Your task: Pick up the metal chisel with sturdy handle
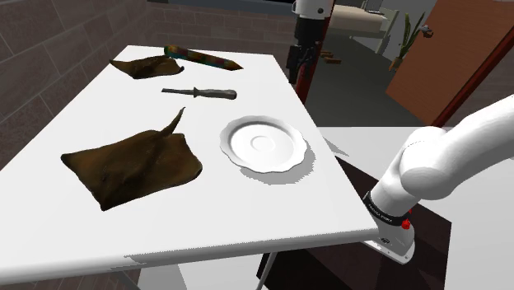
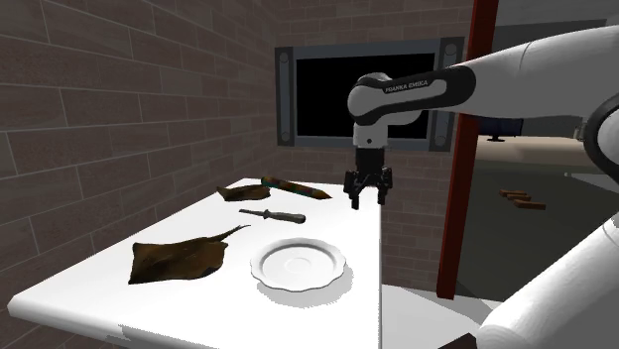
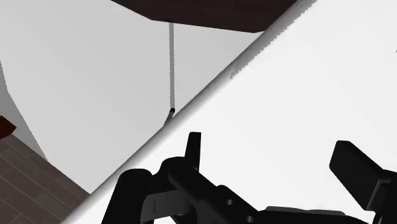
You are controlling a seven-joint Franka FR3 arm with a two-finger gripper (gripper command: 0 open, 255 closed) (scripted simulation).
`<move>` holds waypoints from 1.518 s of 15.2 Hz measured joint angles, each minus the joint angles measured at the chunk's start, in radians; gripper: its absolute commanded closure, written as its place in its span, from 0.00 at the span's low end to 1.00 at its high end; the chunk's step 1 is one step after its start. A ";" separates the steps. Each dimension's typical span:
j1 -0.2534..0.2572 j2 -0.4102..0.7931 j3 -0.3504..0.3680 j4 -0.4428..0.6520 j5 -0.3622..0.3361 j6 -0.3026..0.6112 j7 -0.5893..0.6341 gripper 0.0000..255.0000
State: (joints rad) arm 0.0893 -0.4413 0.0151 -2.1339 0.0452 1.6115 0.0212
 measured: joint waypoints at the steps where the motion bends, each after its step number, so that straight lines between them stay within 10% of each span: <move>1: 0.007 0.027 0.006 0.023 0.000 0.005 -0.006 0.00; 23: 0.208 0.885 0.168 1.001 -0.126 -0.116 -0.077 0.00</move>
State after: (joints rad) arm 0.2969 0.4432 0.1828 -1.1333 -0.0808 1.4952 -0.0554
